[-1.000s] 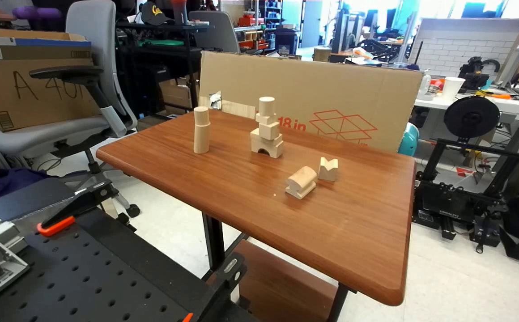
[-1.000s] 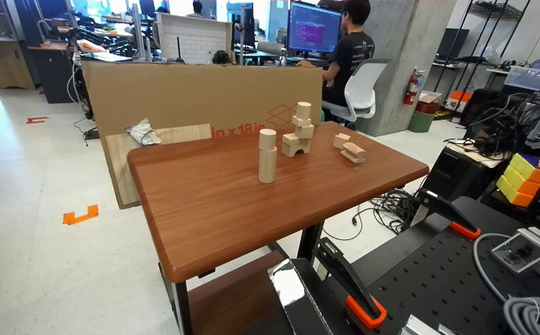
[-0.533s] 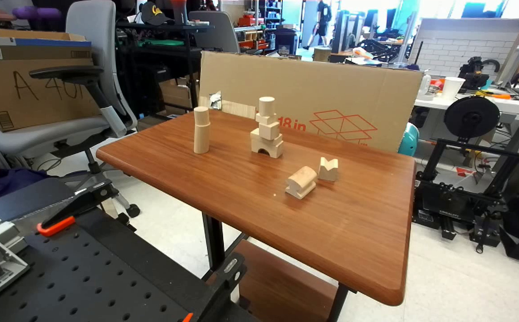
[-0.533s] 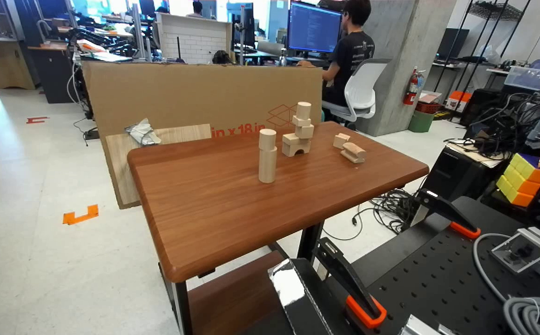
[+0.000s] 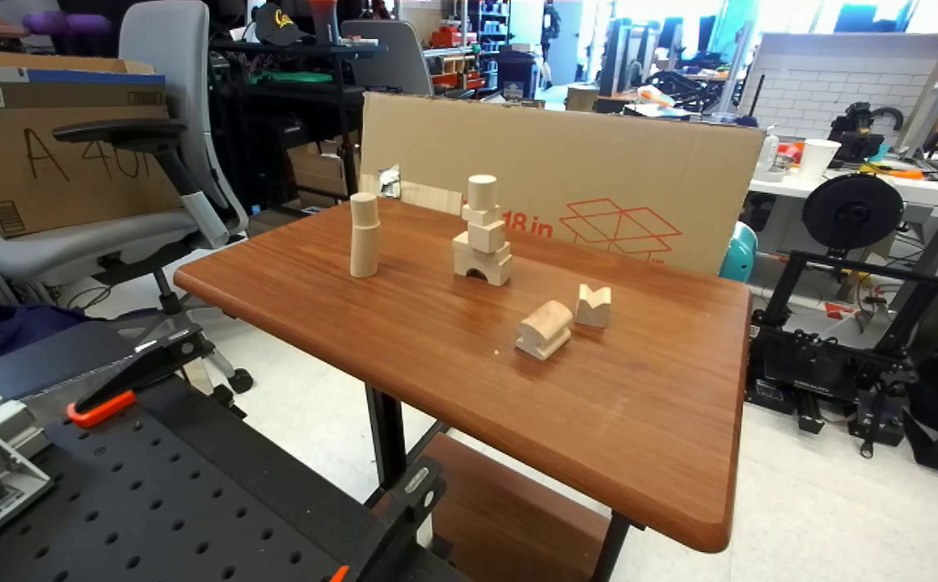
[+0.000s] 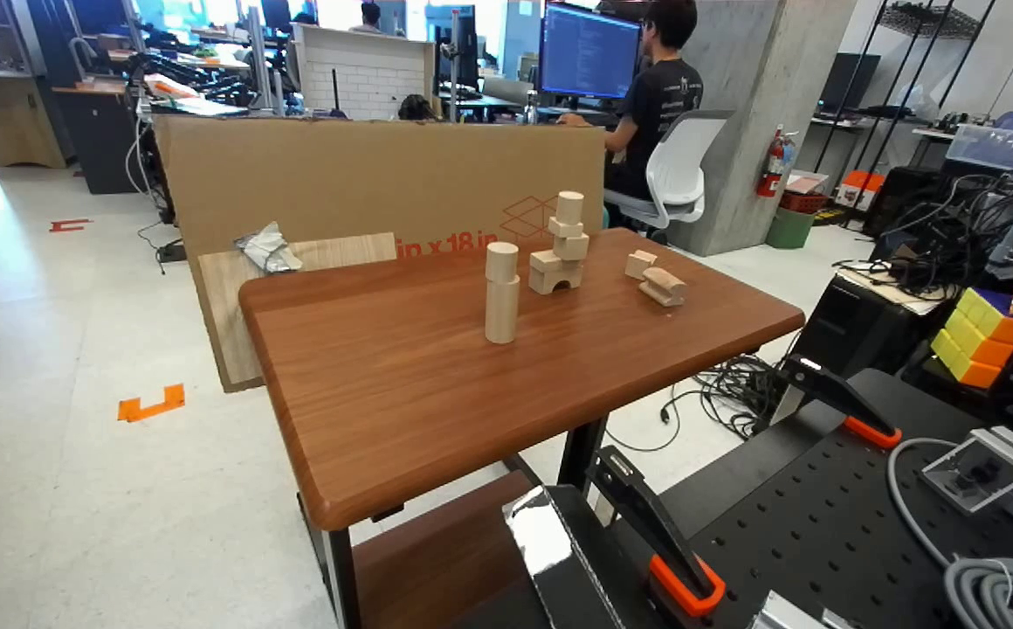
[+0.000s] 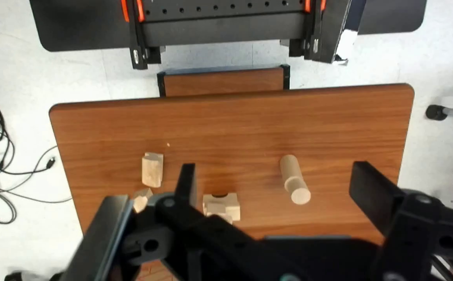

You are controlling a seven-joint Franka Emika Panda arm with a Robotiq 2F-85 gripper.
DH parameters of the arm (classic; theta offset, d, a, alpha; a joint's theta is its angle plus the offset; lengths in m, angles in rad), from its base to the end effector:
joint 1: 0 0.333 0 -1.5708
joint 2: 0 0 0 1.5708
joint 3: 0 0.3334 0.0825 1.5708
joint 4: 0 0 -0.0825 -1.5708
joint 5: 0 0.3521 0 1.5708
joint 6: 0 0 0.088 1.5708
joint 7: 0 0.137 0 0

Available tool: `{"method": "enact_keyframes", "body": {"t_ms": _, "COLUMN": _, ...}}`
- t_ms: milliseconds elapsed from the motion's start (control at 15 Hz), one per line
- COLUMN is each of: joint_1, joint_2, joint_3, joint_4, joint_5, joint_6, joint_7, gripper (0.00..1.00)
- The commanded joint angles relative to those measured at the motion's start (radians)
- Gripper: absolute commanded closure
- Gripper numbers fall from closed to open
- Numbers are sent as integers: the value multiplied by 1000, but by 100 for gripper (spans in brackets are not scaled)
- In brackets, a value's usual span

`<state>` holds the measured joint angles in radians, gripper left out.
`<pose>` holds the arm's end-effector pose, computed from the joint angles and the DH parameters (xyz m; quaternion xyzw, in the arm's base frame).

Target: Pick up the cylindrical block on the right and put it on the table

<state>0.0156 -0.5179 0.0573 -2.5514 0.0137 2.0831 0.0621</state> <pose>0.3523 0.0274 0.4474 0.9997 -0.0012 0.0250 0.0065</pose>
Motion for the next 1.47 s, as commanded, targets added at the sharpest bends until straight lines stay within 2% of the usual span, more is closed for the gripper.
{"method": "enact_keyframes", "body": {"t_ms": 0, "joint_1": 13, "joint_2": 149, "joint_3": -31, "joint_4": 87, "joint_5": 28, "joint_6": 119, "joint_7": -46, "gripper": 0}}
{"method": "enact_keyframes", "body": {"t_ms": 333, "joint_1": 5, "joint_2": 330, "joint_3": -55, "joint_4": 187, "joint_5": 26, "joint_6": 207, "joint_7": -103, "gripper": 0}}
{"method": "enact_keyframes", "body": {"t_ms": 933, "joint_1": -23, "joint_2": 589, "joint_3": -80, "joint_4": 376, "joint_5": 60, "joint_6": 195, "joint_7": -216, "gripper": 0}}
{"method": "enact_keyframes", "body": {"t_ms": 1400, "joint_1": -33, "joint_2": 731, "joint_3": -75, "joint_4": 454, "joint_5": 27, "joint_6": 185, "joint_7": -197, "gripper": 0}}
